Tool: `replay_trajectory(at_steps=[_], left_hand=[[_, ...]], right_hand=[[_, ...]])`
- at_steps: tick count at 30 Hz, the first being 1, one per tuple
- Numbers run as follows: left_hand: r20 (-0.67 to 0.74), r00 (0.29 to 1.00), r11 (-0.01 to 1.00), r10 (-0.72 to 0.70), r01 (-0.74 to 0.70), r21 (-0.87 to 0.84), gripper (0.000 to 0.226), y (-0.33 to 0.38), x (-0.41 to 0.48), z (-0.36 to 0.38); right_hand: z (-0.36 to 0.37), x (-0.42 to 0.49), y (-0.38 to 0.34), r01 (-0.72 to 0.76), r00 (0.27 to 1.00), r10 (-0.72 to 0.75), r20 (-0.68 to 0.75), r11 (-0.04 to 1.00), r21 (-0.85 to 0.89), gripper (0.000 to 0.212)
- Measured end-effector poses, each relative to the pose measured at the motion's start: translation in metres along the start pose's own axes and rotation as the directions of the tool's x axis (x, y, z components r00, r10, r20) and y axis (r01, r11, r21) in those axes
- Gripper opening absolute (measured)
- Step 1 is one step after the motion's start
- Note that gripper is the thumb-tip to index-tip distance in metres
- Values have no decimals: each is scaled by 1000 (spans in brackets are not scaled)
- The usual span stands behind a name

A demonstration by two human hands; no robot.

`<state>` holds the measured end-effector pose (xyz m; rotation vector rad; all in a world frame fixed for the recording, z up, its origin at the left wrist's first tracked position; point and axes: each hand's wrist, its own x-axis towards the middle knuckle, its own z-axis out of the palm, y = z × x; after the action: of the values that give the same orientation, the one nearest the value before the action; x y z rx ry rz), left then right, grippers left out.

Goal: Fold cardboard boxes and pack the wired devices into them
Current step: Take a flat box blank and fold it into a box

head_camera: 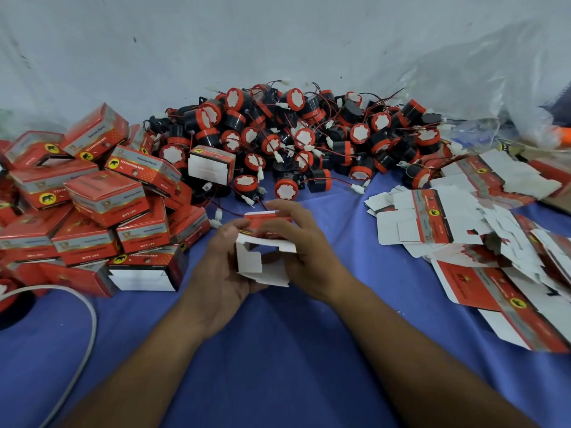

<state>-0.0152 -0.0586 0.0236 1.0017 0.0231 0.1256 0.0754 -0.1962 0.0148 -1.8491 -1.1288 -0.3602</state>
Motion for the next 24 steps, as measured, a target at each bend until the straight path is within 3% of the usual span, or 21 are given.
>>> replay_trajectory(at_steps=[4,11,18,21,24], left_hand=[[12,1000,998,6,-5,-58,35,-2,0,-5],[-22,1000,986,1,-5,-167,34,-4,0,-1],[5,1000,980,9,-8,-198,46,2,0,-7],[8,1000,998,19,-18,-60,31,2,1,-6],[-30,1000,999,9,-10,-50,24,-3,2,-4]], right_hand=[[-3,0,0,-81,996,78,33,989,123,34],[-7,-2,-7,-290,956,237,174,861,418,43],[-2,0,-4,-251,968,229,103,910,330,46],[-2,0,-3,-236,971,215,100,915,326,37],[-3,0,-6,-238,971,210,116,906,351,38]])
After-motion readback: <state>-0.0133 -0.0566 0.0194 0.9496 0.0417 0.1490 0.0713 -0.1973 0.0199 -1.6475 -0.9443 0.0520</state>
